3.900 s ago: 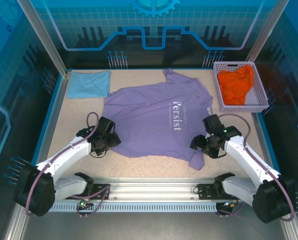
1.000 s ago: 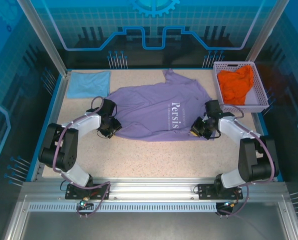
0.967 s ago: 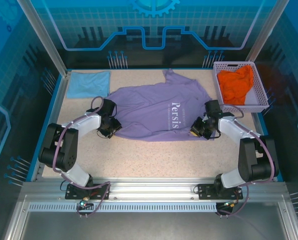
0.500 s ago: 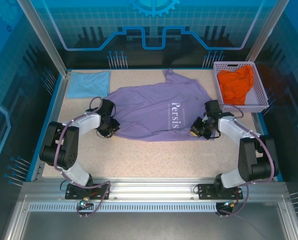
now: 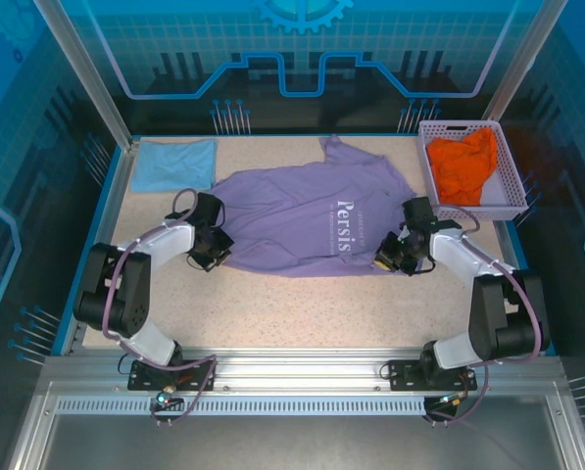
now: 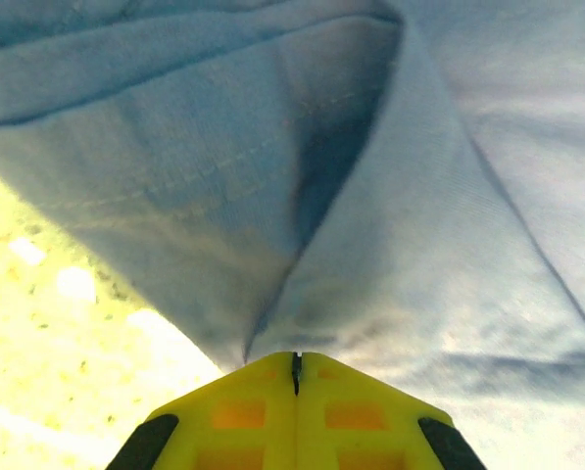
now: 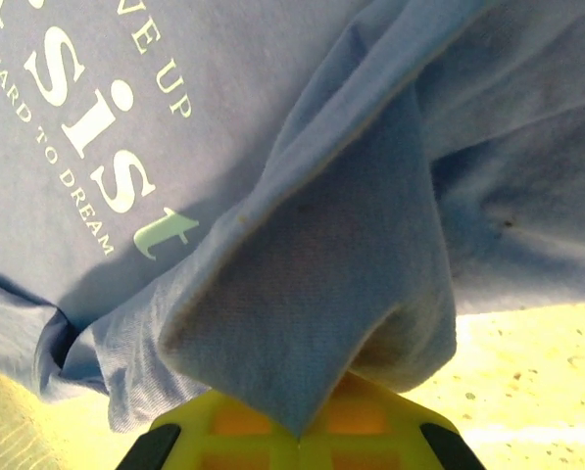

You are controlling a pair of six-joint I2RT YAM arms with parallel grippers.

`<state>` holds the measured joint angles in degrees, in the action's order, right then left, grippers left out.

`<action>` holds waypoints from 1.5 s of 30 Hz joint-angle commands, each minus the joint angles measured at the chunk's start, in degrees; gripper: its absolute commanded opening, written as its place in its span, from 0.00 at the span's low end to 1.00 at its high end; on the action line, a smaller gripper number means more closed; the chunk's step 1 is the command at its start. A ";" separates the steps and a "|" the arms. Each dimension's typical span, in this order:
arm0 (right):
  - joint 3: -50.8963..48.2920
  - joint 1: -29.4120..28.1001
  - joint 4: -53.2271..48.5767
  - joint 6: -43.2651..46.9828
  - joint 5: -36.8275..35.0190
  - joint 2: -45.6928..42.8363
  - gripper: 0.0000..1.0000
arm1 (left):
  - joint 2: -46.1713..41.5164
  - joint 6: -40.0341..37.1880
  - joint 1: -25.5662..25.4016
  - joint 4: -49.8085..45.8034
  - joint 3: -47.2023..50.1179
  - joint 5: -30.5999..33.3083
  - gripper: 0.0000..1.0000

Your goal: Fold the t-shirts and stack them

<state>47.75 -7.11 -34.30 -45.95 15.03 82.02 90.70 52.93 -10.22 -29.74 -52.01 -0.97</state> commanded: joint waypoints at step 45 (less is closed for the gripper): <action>-1.57 -3.27 -5.60 3.78 1.23 -5.72 0.00 | 5.49 -7.33 1.25 -4.54 -4.18 0.58 0.39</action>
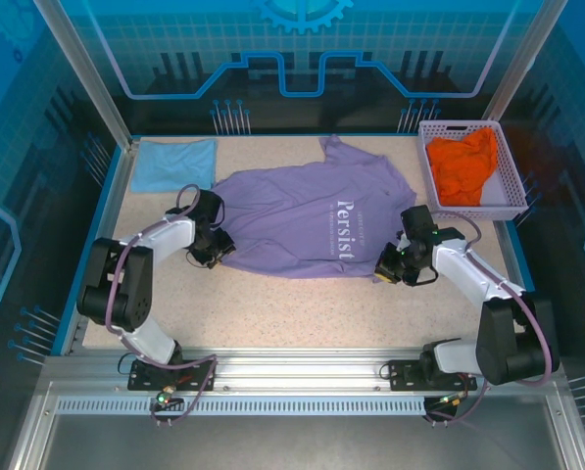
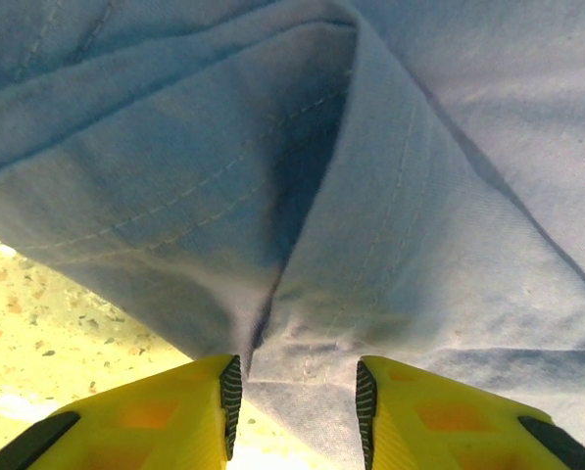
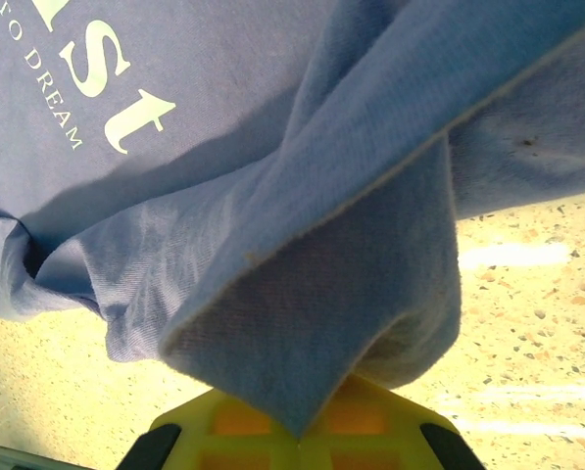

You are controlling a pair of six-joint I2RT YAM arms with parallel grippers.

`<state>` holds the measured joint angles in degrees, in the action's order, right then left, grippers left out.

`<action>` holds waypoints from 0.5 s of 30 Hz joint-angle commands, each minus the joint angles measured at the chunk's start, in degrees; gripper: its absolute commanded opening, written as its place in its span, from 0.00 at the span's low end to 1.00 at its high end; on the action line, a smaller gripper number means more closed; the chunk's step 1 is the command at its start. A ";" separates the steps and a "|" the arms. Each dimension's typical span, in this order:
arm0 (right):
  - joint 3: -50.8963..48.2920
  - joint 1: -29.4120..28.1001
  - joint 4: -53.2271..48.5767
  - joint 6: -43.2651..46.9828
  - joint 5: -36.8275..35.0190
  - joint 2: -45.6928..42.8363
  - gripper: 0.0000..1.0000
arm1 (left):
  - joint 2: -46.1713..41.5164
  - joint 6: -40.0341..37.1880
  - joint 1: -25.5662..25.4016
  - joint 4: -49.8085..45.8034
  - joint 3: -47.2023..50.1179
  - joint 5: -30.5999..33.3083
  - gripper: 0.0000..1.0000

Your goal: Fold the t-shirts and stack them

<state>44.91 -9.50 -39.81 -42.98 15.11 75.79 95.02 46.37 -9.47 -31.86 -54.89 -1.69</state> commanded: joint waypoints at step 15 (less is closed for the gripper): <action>0.75 -0.87 1.00 0.71 1.93 1.03 0.00 | 4.07 -1.10 0.42 -2.28 -2.89 0.73 0.31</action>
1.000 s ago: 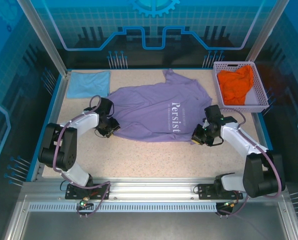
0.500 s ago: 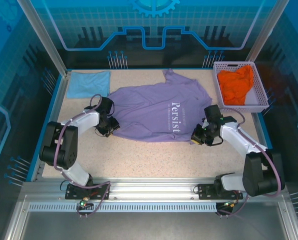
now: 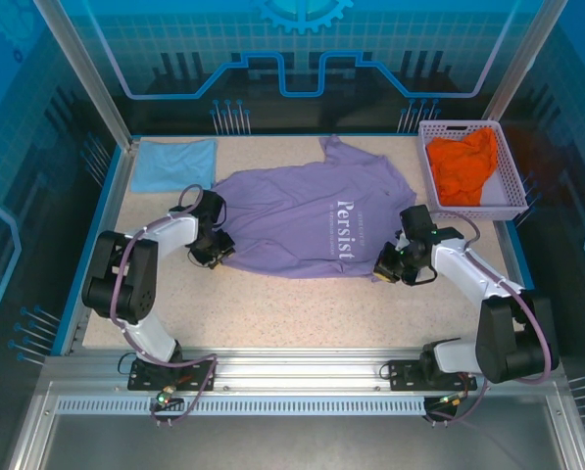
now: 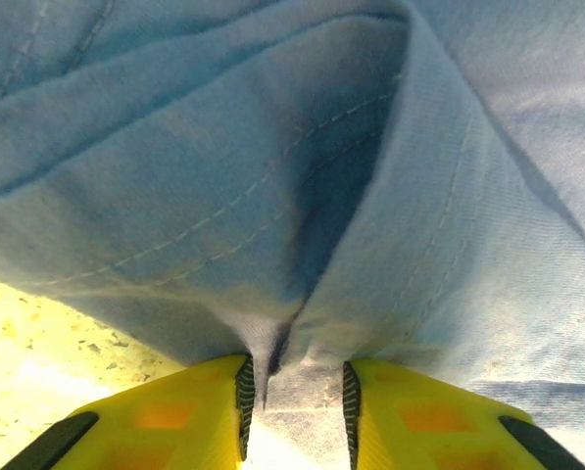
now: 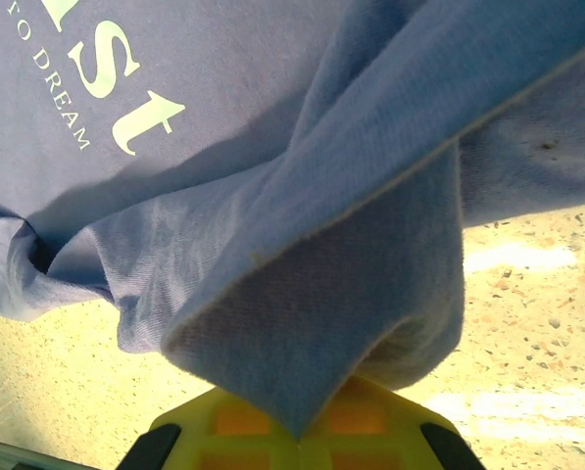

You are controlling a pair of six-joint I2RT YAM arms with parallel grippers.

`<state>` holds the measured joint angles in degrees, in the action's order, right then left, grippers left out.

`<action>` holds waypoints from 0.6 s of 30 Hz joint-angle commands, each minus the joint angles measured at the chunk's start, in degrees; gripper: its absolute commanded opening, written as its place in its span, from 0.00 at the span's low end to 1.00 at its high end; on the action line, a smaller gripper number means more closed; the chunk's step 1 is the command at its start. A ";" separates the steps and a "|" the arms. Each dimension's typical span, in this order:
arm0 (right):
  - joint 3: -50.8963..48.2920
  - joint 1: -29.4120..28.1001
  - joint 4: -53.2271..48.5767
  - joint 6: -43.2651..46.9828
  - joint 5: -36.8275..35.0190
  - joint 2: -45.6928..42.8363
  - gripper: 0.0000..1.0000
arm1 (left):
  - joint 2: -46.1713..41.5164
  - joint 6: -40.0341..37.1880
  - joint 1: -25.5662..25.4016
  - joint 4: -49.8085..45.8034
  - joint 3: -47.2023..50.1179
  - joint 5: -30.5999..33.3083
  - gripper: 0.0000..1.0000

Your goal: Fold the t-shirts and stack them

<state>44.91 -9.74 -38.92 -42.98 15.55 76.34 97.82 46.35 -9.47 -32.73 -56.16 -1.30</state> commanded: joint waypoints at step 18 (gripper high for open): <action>0.32 -0.61 0.51 0.62 1.63 0.86 0.00 | -0.32 -1.26 0.16 -2.41 -1.59 0.69 0.21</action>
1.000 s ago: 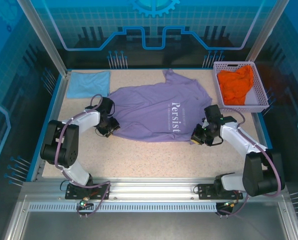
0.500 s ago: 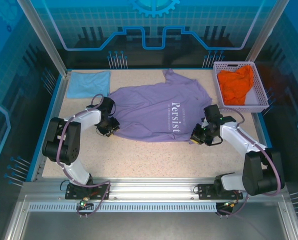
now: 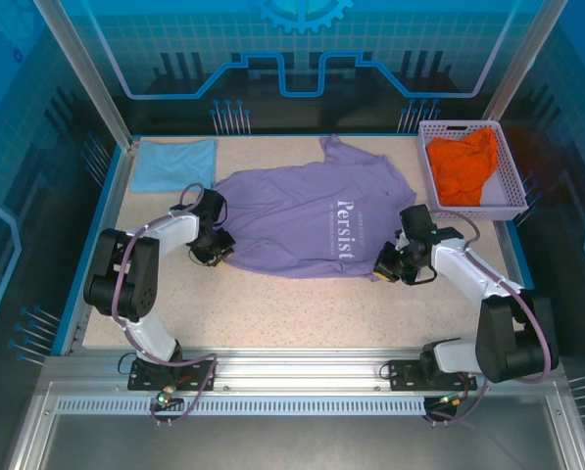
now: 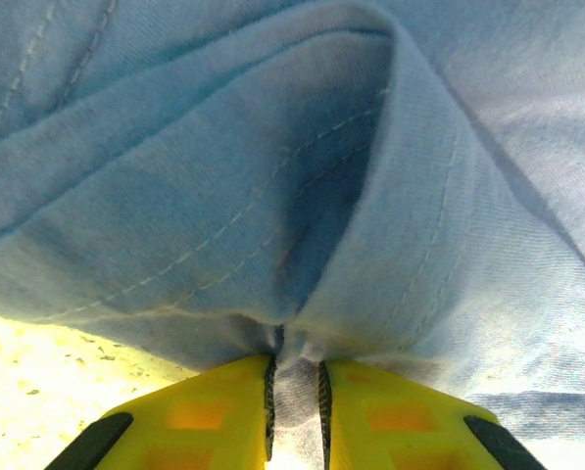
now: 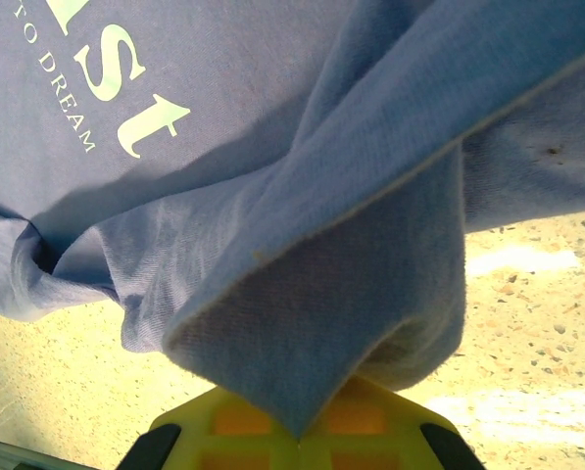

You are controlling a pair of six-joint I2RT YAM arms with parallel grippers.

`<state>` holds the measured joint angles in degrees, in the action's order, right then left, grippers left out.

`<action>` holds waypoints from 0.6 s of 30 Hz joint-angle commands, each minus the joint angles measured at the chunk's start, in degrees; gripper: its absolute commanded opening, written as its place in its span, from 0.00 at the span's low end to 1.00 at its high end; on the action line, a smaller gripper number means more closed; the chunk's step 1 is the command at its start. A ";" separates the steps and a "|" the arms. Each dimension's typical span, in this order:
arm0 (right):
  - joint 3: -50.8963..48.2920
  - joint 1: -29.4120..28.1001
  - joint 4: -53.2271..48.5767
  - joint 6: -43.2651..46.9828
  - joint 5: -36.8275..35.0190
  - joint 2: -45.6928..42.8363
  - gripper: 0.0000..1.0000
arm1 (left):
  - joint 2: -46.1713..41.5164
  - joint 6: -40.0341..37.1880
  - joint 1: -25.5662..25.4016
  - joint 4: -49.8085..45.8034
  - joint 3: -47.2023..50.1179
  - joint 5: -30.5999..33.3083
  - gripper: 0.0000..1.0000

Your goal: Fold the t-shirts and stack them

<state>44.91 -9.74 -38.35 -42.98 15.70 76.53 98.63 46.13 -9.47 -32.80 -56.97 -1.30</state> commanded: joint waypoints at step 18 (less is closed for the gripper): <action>-0.06 -0.60 0.71 0.27 1.42 1.11 0.00 | -3.27 -2.35 -1.15 -4.12 -1.48 3.37 0.21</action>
<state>44.88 -9.74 -37.85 -43.00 15.73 76.90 97.10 44.91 -10.22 -34.72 -56.97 0.58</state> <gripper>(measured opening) 0.047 0.211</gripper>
